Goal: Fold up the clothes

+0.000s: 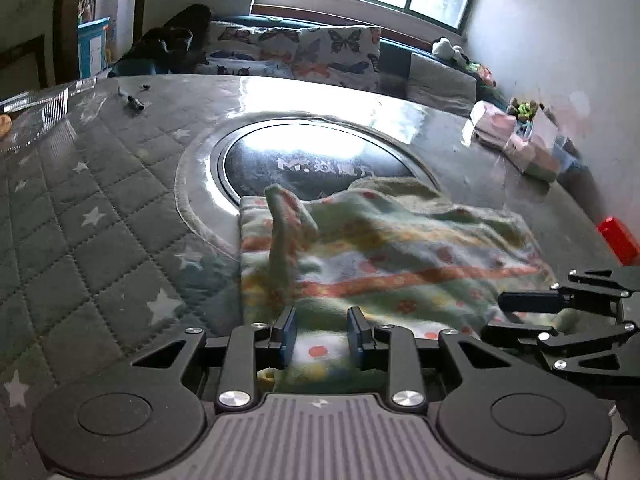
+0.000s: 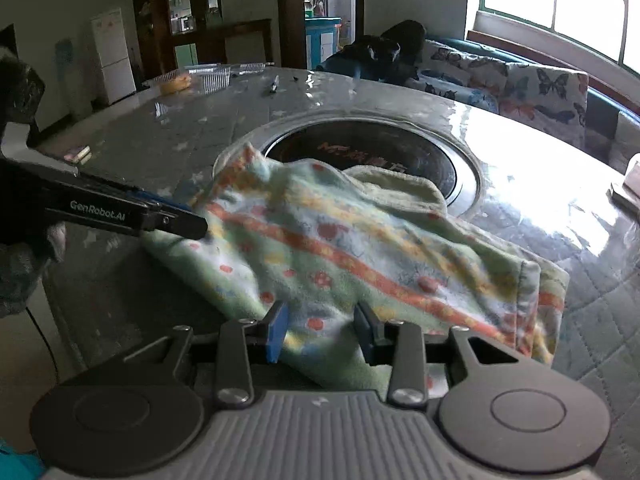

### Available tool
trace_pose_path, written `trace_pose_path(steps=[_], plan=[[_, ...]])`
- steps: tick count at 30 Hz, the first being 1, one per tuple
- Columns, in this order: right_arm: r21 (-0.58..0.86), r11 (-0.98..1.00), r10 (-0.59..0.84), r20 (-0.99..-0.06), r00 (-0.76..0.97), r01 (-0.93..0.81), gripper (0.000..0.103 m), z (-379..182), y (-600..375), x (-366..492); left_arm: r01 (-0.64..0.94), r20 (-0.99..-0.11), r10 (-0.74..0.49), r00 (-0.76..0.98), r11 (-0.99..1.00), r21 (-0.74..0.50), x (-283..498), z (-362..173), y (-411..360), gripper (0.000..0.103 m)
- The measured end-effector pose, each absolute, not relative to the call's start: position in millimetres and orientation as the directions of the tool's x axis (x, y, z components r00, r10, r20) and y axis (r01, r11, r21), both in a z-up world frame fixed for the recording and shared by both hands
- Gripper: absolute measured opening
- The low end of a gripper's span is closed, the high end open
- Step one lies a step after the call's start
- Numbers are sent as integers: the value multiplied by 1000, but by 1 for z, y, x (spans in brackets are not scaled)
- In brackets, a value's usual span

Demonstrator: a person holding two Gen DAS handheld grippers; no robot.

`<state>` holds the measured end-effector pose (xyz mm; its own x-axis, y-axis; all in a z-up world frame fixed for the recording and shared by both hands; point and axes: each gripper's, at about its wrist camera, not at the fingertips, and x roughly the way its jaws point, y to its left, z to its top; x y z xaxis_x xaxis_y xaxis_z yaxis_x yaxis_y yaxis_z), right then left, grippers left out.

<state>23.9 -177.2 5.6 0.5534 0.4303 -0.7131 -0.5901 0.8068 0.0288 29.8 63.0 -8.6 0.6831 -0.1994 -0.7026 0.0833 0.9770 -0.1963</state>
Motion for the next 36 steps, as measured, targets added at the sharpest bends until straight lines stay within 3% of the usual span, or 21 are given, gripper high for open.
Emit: trace_pose_path(steps=[7,14,20,23,25,27,36], plan=[[53,824,437,-693,574,-564,37,20,-174,61,82,-678,-196,709,977,-197,59,9,60,31],[109,866,404,-726,556,-488,37,-1,-173,113,-3,-739,-121,663,986,-164,94,-13,71,30],[94,879,386,-714,584,-467,38,2,-180,109,-31,-731,-122,671,981,-192,86,-9,80,33],[83,864,403,-708,580,-497,39,8,-179,92,-57,-724,-120,679,975,-215,77,-7,86,42],[84,844,425,-706,567,-529,47,12,-177,78,-69,-721,-117,683,972,-223,71,-6,88,48],[56,822,435,-704,561,-567,48,13,-166,63,-78,-720,-117,684,970,-232,66,-5,89,50],[-52,679,496,-703,509,-733,48,14,-109,13,-101,-717,-90,691,970,-219,48,-1,96,81]])
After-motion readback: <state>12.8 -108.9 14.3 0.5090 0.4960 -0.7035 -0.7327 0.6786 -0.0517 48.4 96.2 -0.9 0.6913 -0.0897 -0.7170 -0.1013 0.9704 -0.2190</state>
